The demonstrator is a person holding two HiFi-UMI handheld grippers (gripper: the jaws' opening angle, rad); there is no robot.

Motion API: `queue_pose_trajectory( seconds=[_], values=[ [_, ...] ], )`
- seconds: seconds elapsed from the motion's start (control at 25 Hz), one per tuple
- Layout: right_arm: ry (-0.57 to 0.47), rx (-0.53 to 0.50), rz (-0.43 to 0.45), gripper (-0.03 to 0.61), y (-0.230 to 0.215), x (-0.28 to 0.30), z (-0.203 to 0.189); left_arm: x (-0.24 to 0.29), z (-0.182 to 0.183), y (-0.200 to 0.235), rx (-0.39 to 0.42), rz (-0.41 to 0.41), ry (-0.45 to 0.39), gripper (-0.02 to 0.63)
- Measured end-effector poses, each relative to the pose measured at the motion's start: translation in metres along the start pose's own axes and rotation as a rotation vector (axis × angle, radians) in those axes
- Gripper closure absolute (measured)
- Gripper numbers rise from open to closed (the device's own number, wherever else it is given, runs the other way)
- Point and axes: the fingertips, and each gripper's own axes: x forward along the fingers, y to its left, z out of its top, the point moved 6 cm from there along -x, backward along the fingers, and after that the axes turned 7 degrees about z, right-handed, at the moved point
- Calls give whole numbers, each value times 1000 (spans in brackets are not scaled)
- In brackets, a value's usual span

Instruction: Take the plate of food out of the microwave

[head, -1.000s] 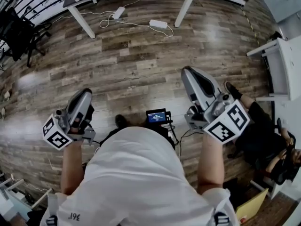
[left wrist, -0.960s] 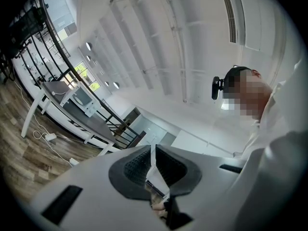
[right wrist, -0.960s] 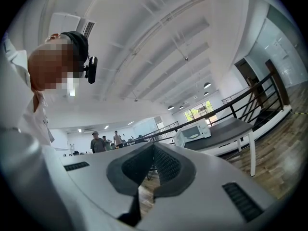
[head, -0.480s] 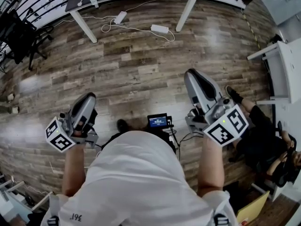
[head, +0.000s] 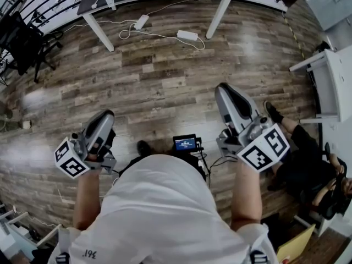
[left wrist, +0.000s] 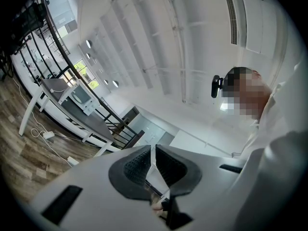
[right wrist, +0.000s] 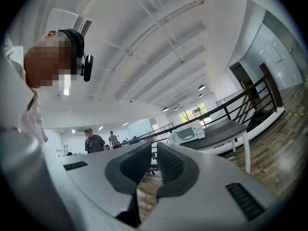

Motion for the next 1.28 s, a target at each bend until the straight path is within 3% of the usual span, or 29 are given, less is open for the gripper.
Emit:
queue_pose_trajectory(
  seconds=[0.52, 1.28],
  values=[
    [25, 6, 17, 566, -12, -13, 3, 15, -15, -14, 5, 8, 8, 580],
    [80, 31, 148, 566, -42, -16, 9, 35, -37, -43, 38, 102, -50, 580]
  ],
)
